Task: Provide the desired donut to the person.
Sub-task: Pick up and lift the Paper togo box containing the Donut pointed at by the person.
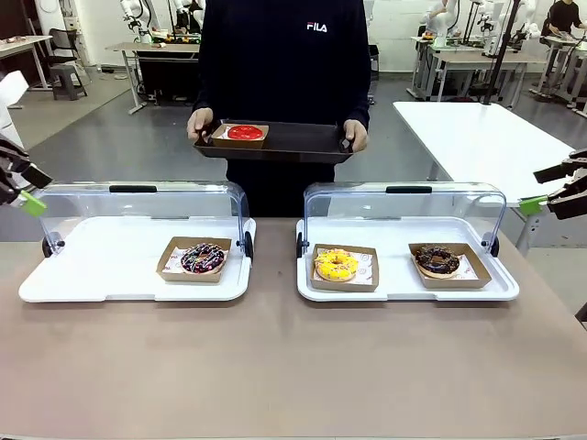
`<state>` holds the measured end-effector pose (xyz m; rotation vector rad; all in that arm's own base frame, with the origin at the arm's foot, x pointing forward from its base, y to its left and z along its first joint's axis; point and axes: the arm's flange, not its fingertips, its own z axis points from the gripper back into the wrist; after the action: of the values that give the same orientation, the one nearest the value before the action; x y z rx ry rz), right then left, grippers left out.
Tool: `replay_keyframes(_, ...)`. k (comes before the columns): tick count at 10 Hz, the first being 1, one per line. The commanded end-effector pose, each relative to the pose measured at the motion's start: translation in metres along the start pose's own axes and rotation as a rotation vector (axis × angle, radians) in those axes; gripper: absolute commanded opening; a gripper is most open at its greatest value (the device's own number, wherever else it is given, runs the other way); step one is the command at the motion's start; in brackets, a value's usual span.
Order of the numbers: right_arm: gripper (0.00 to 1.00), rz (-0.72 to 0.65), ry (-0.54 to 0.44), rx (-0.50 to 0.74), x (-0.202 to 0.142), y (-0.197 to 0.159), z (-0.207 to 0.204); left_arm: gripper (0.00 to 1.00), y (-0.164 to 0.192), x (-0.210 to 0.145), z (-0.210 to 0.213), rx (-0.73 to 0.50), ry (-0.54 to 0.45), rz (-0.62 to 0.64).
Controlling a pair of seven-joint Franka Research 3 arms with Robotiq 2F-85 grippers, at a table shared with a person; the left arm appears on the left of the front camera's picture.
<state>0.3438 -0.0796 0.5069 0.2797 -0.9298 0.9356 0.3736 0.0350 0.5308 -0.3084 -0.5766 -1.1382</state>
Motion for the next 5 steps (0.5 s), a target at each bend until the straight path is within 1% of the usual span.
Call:
replay_keyframes(1,1.0,0.002,-0.019,0.009,-0.002,0.0,-0.002,1.0,-0.003,-0.029,-0.007,0.059,-0.087,-0.017)
replay_keyframes(3,1.0,0.002,-0.019,0.009,-0.002,0.0,-0.002,1.0,-0.005,-0.049,-0.006,0.097,-0.179,-0.024)
replay_keyframes(4,1.0,0.002,-0.019,0.009,-0.002,0.0,-0.002,1.0,-0.007,-0.051,-0.004,0.101,-0.225,-0.051)
replay_keyframes(5,1.0,0.002,-0.019,0.009,-0.002,0.0,-0.002,1.0,-0.007,-0.054,-0.003,0.106,-0.246,-0.048)
